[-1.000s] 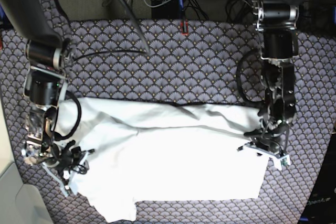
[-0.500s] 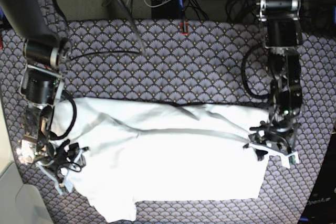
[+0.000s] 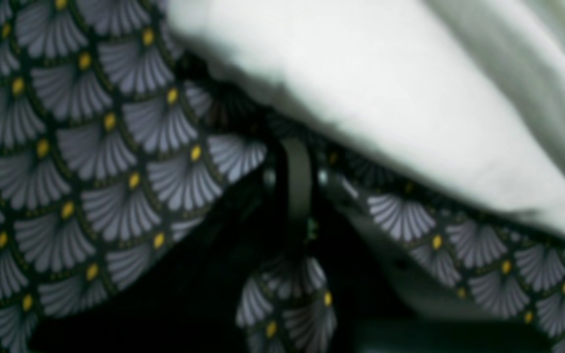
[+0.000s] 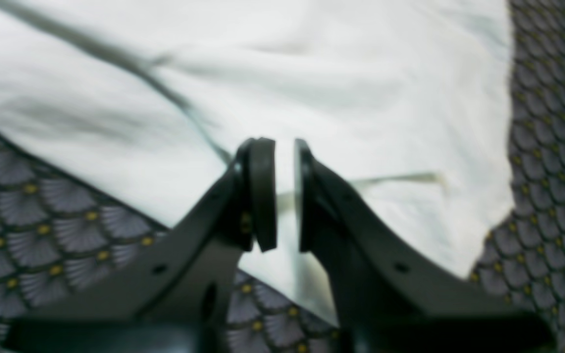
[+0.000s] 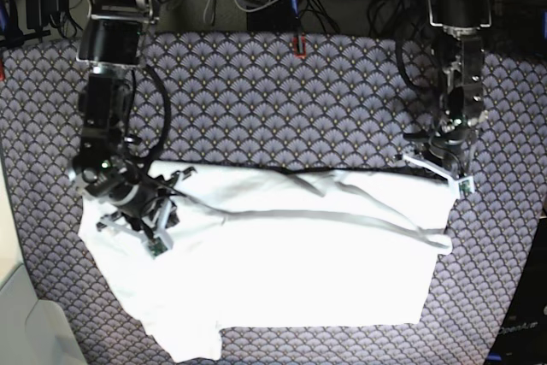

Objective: Fold the T-shirt properly
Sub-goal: 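Lower the folded edge onto the shirt and open both grippers, then move the right gripper inward over the folded shirt's middle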

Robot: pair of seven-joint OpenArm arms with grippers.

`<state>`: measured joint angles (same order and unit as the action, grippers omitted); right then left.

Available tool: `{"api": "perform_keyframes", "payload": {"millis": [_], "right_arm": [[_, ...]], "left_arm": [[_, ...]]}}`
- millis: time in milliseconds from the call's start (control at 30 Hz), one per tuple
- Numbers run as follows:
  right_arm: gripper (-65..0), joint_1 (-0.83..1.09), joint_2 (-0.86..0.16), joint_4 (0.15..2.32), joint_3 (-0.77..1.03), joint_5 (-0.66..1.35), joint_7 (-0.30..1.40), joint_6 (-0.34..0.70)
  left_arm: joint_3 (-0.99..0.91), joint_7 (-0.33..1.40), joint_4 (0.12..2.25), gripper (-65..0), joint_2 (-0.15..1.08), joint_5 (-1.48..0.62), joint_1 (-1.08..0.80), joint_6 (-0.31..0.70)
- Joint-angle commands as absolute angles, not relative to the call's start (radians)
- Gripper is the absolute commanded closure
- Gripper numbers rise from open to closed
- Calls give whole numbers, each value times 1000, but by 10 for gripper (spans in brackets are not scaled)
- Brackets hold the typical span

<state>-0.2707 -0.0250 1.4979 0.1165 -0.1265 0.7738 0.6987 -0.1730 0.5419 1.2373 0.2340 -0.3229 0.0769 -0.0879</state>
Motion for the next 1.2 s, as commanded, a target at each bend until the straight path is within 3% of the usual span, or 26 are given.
{"api": "perform_keyframes", "payload": {"millis": [0,267,633,933,1167], "right_arm": [[-48,-297,-21,1517,99,-122,753,698],[-51,-298,18,1517,-65,-120,746,698],[-47,-298,35,1515,-67,-125,754,698],[-47,-328,35,1386,-73,-120,745,698],[-47,-344,71,1317,-196,-122,737,698]], "left_arm": [[-176,533,1233,-3,248,-318,108,-97],[-246,541,1224,-4,251,-326,122,-93],[-269,651,1529,-4,228,-320,39,-93],[-262,619,1397,-4,208,-318,128,-93],[-260,616,1259,-4,216,-318,199,-90]]}}
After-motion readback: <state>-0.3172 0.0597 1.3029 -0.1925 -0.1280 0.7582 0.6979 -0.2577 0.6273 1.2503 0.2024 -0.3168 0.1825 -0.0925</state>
